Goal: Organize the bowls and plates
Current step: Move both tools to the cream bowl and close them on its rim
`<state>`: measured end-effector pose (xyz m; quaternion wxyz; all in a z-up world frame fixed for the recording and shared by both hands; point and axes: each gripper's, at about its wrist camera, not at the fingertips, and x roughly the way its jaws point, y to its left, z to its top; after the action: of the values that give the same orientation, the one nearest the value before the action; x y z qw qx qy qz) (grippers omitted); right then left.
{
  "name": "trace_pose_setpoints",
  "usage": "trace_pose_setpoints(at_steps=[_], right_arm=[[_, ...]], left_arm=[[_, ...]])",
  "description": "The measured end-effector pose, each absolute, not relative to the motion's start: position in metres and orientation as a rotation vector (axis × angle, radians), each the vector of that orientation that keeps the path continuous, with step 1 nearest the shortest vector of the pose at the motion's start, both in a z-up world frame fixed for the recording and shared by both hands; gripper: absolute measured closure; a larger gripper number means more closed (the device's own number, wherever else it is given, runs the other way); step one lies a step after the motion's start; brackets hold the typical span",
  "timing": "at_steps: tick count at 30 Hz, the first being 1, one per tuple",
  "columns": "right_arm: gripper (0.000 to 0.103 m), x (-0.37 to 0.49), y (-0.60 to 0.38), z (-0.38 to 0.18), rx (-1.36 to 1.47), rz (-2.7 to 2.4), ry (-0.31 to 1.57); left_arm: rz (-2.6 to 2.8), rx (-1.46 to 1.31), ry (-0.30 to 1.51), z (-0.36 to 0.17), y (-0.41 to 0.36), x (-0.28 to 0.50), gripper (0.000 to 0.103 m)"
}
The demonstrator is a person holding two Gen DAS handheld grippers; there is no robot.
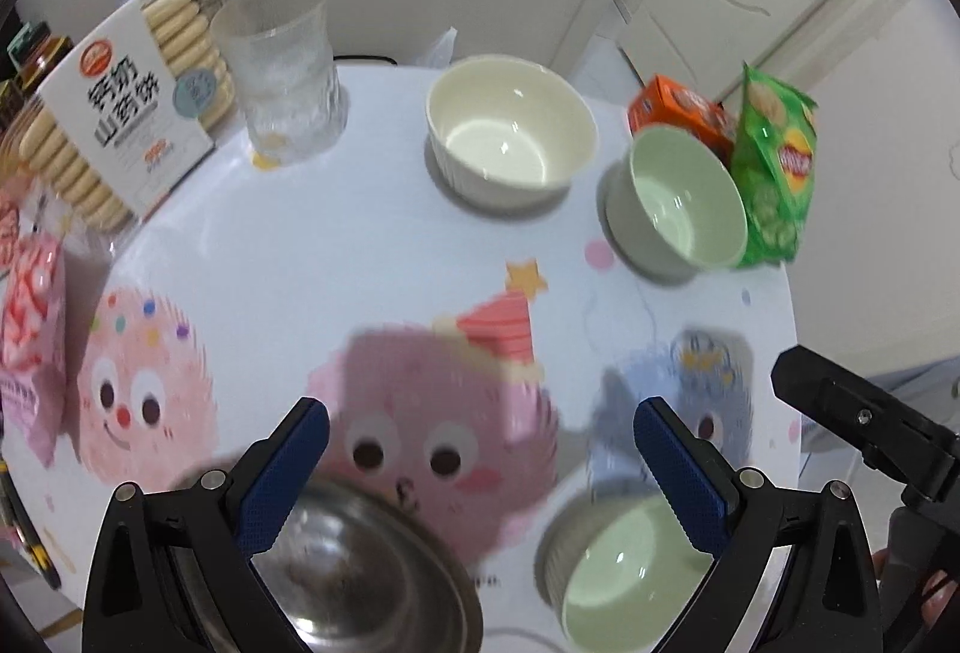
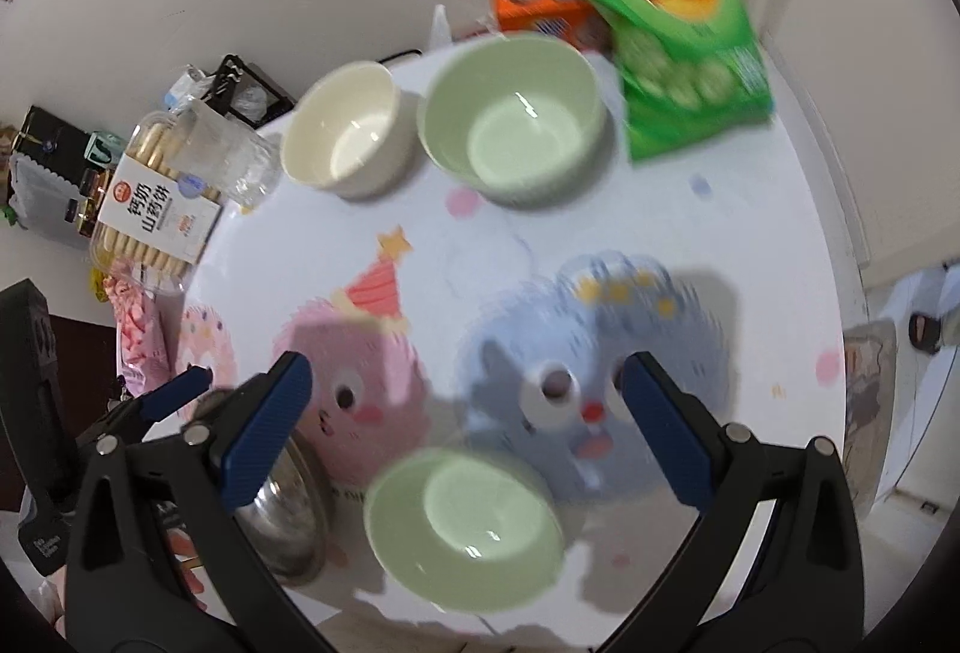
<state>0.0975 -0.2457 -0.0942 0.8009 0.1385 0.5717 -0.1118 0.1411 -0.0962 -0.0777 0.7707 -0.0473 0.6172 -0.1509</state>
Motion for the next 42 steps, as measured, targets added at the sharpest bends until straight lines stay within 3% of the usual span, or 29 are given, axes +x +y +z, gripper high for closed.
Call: trace_pose_setpoints(at_steps=[13,25,30,33,37,41,42], right_arm=[[0.0,0.232,-0.236,-0.102,0.183,-0.115,1.293],[0.0,0.303,-0.236,-0.143,0.073,-0.032,1.412],[0.003,0.312,-0.24,-0.162,0.062,-0.028,1.456],[0.022,0.315,-0.244,-0.171,0.083,-0.019,1.478],[0.025,0.318,-0.248,-0.178,0.072,-0.036,1.491],[0.055,0.319,-0.25,-0.184,0.064,-0.054,1.51],[0.057,0.319,-0.252,-0.185,0.068,-0.059,1.515]], left_arm=[[-0.2,-0.279,1.389,-0.1,-0.079,0.243,0.0],[-0.151,-0.261,1.46,-0.139,-0.088,0.284,0.001],[-0.136,-0.246,1.491,-0.151,-0.095,0.29,0.034],[-0.135,-0.244,1.505,-0.158,-0.096,0.294,0.04],[-0.14,-0.24,1.508,-0.162,-0.099,0.298,0.053],[-0.155,-0.246,1.515,-0.166,-0.105,0.302,0.064],[-0.158,-0.246,1.515,-0.166,-0.106,0.303,0.066]])
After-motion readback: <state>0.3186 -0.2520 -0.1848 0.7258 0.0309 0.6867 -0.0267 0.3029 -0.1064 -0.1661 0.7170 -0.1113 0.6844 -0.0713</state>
